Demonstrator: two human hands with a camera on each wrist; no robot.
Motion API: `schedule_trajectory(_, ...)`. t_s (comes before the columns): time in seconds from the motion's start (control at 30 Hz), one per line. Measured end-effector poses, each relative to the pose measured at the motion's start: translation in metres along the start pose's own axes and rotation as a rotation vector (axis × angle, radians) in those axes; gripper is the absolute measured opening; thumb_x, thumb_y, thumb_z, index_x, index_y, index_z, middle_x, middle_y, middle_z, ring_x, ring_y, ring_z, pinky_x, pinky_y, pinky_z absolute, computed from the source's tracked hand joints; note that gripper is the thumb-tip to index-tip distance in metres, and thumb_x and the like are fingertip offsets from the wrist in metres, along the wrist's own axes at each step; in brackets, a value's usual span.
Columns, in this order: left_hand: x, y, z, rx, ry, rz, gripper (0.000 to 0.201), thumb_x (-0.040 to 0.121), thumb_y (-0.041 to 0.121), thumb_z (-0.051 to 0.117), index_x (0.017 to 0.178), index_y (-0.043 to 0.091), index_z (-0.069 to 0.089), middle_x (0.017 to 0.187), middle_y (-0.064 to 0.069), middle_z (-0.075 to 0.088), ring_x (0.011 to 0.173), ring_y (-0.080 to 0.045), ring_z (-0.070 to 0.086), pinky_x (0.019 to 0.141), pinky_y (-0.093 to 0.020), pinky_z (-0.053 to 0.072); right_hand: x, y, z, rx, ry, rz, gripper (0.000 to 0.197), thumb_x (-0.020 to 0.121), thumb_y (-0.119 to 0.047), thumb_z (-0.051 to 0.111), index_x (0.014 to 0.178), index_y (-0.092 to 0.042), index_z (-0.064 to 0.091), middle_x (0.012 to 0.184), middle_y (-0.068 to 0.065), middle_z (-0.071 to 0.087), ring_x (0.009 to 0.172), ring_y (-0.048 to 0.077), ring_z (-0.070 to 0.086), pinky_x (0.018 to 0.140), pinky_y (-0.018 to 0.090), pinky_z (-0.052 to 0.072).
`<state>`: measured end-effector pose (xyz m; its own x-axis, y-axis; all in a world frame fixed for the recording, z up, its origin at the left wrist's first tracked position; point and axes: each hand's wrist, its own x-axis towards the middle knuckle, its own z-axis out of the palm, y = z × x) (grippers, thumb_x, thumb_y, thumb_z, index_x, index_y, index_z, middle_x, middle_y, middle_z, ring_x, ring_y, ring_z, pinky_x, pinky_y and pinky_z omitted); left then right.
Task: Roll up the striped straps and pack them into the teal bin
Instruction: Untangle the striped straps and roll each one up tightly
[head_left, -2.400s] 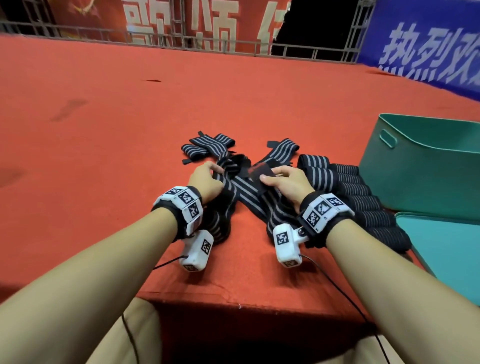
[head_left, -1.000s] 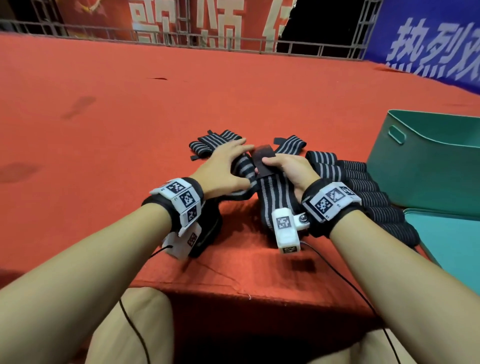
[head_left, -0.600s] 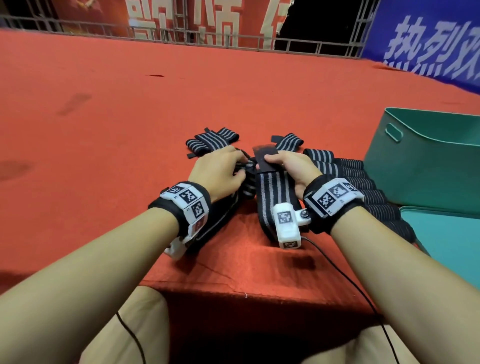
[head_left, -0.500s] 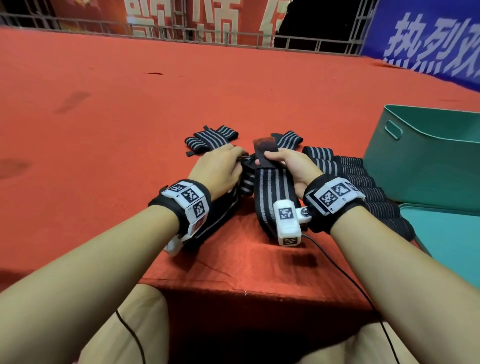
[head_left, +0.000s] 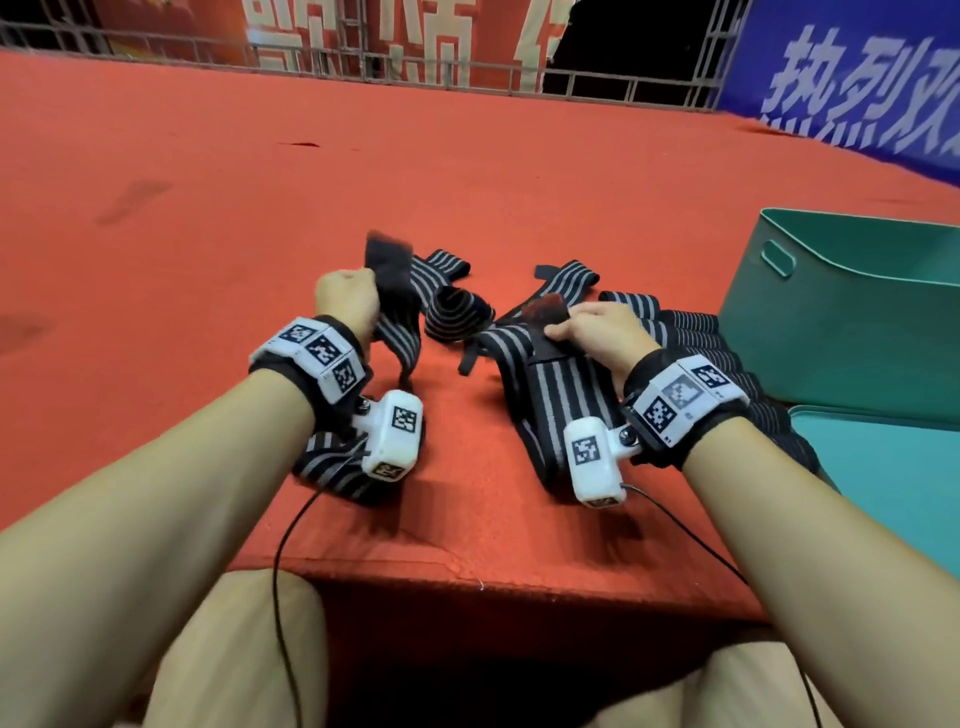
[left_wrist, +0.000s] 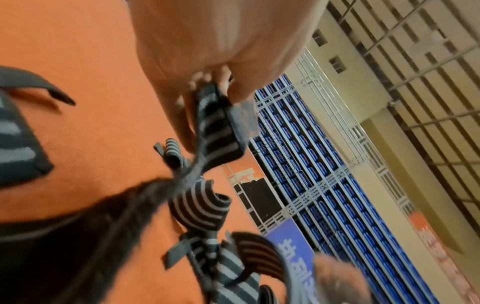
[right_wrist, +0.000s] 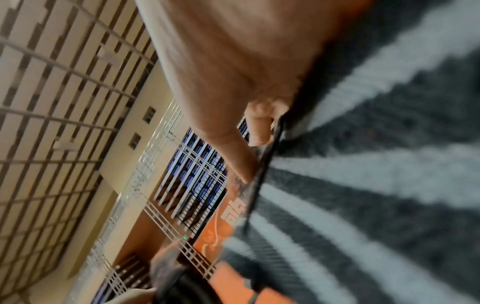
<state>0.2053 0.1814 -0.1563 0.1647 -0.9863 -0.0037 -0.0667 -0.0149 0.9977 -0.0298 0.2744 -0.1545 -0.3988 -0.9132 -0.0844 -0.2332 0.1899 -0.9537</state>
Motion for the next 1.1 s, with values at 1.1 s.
schedule_trajectory(1.1, -0.053, 0.078, 0.011, -0.275, -0.388, 0.284, 0.028, 0.095, 0.014, 0.070, 0.120, 0.003, 0.067, 0.107, -0.009, 0.074, 0.090, -0.018, 0.072, 0.076, -0.032, 0.059, -0.028, -0.060, 0.049, 0.200, -0.101, -0.495, 0.020, 0.099, -0.016, 0.068, 0.110, 0.000, 0.070, 0.105, 0.012, 0.076, 0.090, 0.015, 0.072, 0.081, 0.030, 0.058)
